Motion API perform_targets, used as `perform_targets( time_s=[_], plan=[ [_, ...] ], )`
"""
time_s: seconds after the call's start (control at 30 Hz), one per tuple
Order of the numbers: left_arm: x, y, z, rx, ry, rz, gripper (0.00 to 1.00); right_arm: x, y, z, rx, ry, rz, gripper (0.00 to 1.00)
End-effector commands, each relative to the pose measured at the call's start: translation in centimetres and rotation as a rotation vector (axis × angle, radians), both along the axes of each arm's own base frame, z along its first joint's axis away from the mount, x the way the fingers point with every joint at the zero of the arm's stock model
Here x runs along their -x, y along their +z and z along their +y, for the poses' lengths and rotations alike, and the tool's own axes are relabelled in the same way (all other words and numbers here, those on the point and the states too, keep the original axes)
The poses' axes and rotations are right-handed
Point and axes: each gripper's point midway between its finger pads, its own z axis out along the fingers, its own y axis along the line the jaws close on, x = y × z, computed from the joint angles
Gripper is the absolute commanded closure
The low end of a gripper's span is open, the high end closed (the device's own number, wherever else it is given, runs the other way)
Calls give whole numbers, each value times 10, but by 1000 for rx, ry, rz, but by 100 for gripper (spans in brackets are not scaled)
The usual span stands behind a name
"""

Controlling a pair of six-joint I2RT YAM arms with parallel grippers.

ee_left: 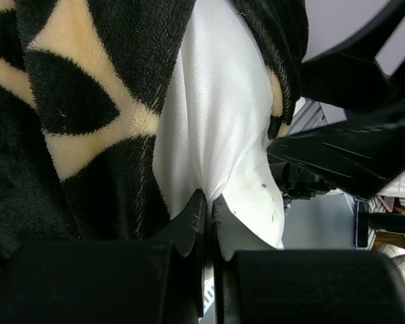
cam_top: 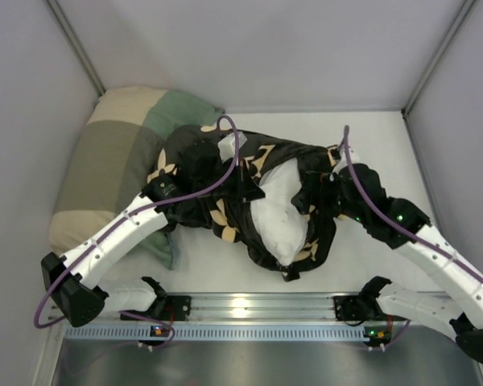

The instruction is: Remove the pillowcase from the pillow

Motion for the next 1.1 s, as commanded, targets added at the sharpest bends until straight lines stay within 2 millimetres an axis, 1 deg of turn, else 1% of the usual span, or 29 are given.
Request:
perform_targets(
  time_s=[0.0,0.03,0.1,0.17,0.2,0.23,0.27,0.3,0.33,0.4,0.43,0.5,0.53,0.57,0.6,0.63,0.67,0.73,0.77,0.8,0.83,0.87,0.9,0.93,1.07],
  plan=[
    [-8,15,-1,39,17,-57,100,-17,9,4,80,-14,-34,1],
    [-7,15,-2,41,15,-58,100,-22,6,6,105,-28,-27,1],
    [-5,17,-2,46,16,-57,100,-25,0,1,154,-72,-15,1],
    [-2,22,0,53,15,-68,100,-33,-12,-21,260,-178,0,11],
    [-2,23,1,54,18,-73,100,-34,-14,-30,280,-232,4,14],
    [-1,22,2,51,19,-77,100,-37,-14,-49,343,-312,-15,18],
    [1,27,6,61,23,-89,100,-39,-13,-59,363,-356,-29,21],
    [3,28,8,60,24,-91,100,-41,-8,-73,386,-421,-57,24],
    [7,25,10,51,21,-81,100,-40,-3,-79,384,-444,-74,33],
    [12,25,15,48,19,-79,100,-44,4,-94,398,-490,-90,39],
    [17,21,16,47,8,-68,100,-47,10,-99,403,-507,-97,49],
    [24,21,19,60,-2,-57,100,-54,15,-114,439,-550,-102,65],
    [30,14,19,61,-19,-31,100,-61,17,-122,457,-585,-95,84],
    [34,16,20,71,-26,-32,100,-65,19,-125,463,-596,-96,93],
    [38,14,22,73,-30,-24,100,-68,20,-130,481,-602,-94,99],
    [40,13,23,76,-32,-23,100,-73,21,-131,489,-604,-93,100],
    [46,12,28,78,-32,-16,100,-78,21,-141,493,-633,-84,100],
    [52,9,33,72,-31,-10,100,-88,22,-145,478,-636,-79,100],
    [58,10,39,70,-27,-12,100,-92,21,-157,474,-672,-66,100],
    [59,9,44,59,-13,-15,100,-98,21,-157,449,-653,-64,100],
    [60,10,48,54,-4,-22,100,-103,18,-170,442,-689,-46,100],
    [64,14,53,58,4,-33,100,-107,15,-174,428,-693,-33,100],
    [67,13,58,45,13,-30,100,-111,11,-170,390,-660,-13,100],
    [69,15,60,47,14,-32,100,-117,5,-181,371,-683,11,100],
    [75,25,68,56,20,-52,100,-123,-20,-172,324,-612,69,100]
  ],
)
